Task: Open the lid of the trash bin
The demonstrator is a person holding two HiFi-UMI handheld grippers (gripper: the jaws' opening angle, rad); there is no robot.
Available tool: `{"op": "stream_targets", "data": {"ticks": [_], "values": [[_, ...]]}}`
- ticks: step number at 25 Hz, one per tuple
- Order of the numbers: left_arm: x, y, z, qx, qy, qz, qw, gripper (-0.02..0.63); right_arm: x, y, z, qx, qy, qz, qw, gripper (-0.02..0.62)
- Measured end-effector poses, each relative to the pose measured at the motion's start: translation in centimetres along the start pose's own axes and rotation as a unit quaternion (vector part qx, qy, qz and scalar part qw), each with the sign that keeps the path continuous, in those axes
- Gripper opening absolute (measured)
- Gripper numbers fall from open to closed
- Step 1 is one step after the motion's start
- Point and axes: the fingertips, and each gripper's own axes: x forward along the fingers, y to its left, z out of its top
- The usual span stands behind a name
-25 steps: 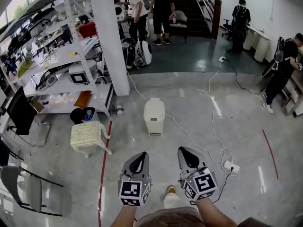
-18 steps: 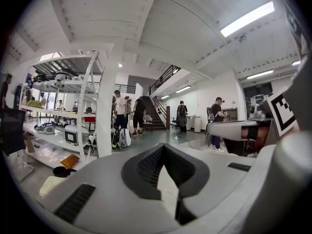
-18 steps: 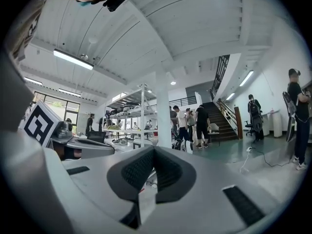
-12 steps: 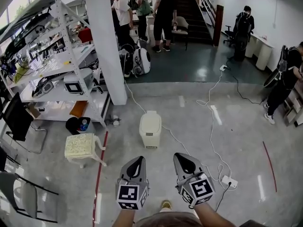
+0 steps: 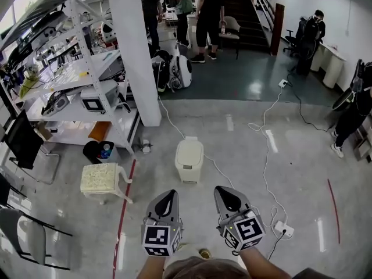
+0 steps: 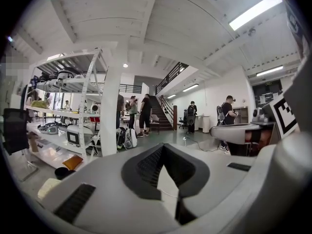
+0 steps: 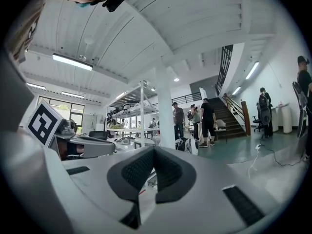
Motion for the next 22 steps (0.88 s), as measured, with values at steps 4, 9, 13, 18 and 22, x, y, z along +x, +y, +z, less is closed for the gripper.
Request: {"op": "stream_targets", "data": {"ticks": [4,9,13,18,22], "values": [[2.2,1.5,0.1,0.001,-0.001,-0.002,1.0000,0.000,2.4,-0.4,-0.3,-0.003,0.006,0.003,1.000,0.034],[5.8,4.1,1.2,0.005,-0.011,-0.002,0.9999,0.001,5.7,-2.1,-0.4,-0.007,0.011,-0.008,1.000,0.034],[8.5,5.9,1.2,0.008,-0.009,-0.005,0.9999,0.001,8.3,-3.3,-0.9,-0.001,0.010,-0.014,1.000,0.034],[12.2,8.3,1.0,0.009,-0.001,-0.014,0.9999,0.001,12.6,-4.4,-1.1,0.005,0.012,-0.019,1.000,0.034],[15.2,10.3,1.2,0.007,0.005,-0.023,0.9997,0.000,16.1,-5.4,-1.1,0.010,0.016,-0.023,1.000,0.034]]}}
